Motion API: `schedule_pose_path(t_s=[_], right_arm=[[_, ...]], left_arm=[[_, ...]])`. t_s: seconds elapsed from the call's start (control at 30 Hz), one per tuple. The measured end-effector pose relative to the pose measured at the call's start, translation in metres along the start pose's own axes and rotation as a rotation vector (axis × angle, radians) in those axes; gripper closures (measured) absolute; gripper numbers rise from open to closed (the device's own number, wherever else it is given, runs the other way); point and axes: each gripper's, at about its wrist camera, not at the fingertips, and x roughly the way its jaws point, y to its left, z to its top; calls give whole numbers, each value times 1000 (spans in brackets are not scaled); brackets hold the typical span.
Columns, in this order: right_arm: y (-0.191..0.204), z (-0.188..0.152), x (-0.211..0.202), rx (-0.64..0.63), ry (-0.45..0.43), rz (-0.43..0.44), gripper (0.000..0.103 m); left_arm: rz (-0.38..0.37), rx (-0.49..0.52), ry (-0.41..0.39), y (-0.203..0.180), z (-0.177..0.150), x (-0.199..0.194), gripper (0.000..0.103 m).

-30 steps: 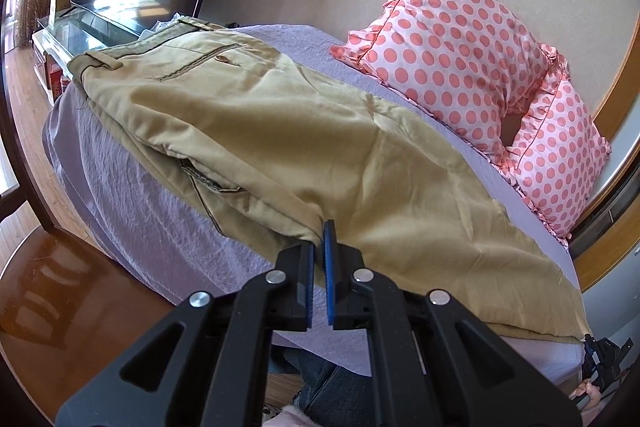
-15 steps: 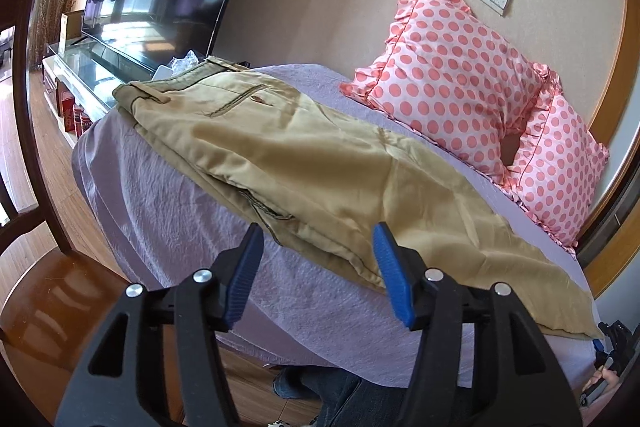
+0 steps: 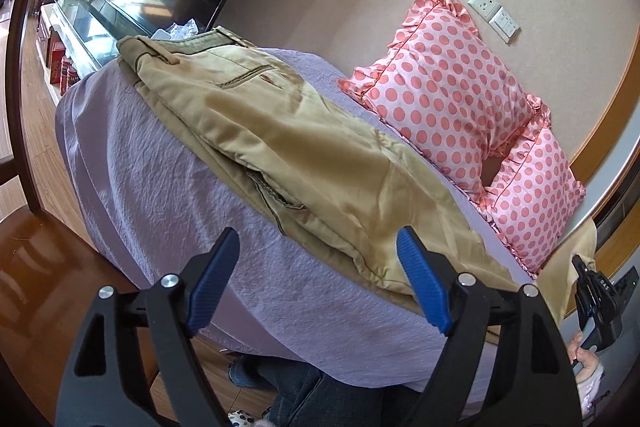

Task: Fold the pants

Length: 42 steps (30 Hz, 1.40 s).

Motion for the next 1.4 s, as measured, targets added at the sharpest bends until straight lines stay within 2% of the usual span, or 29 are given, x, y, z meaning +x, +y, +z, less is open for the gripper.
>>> schedule_pose_path(t_s=[0.07,0.13,0.17,0.2,0.23,0.27,0.3,0.4,0.5,0.63,0.73,0.8,0.9,1.0,1.1,1.2,1.27,1.3,1.33,1.37,1.4], right_arm=[[44,-24,37,-112,166,111,99],[80,-59,71,-244,375,156,94],[92,-77,82,-301,453,143,82],[98,-89,88,-338,489,119,64],[100,-97,90,-354,501,108,55],[99,-100,89,-344,498,117,40],[94,-100,87,-318,494,128,34],[82,-94,86,-249,488,141,34],[72,-92,84,-207,485,142,34],[74,-97,81,-193,480,152,33],[75,-97,82,-192,480,162,29],[75,-97,82,-191,478,165,28],[74,-97,82,-182,474,173,27],[73,-97,82,-176,472,179,27],[72,-96,81,-171,471,184,27],[72,-96,81,-167,468,189,27],[69,-94,77,-147,451,189,27],[66,-92,73,-131,436,193,26],[62,-90,68,-116,419,196,26],[57,-86,63,-100,401,194,25],[51,-83,57,-86,383,188,23]], left_arm=[[-25,-2,-14,-2,1,-2,17],[-44,-1,-17,-3,2,-2,14],[-50,0,-12,-3,3,-1,14],[-51,2,-4,-4,3,1,14],[-51,6,4,-4,4,3,14],[-48,10,10,-4,5,5,14],[-39,12,13,-5,6,8,14],[-20,2,6,-4,11,14,14],[34,-25,3,1,19,21,14],[77,-88,38,16,33,36,14],[96,-130,42,24,43,38,14],[105,-124,28,22,51,35,14],[131,-98,82,21,64,46,10],[139,-116,75,24,70,47,9],[126,-148,44,27,78,42,14],[154,-183,14,35,93,42,19],[195,-240,-5,49,102,44,30],[209,-275,-11,57,104,45,41],[224,-296,-15,63,107,48,57],[252,-292,-3,65,109,53,66],[295,-264,16,63,112,59,80]])
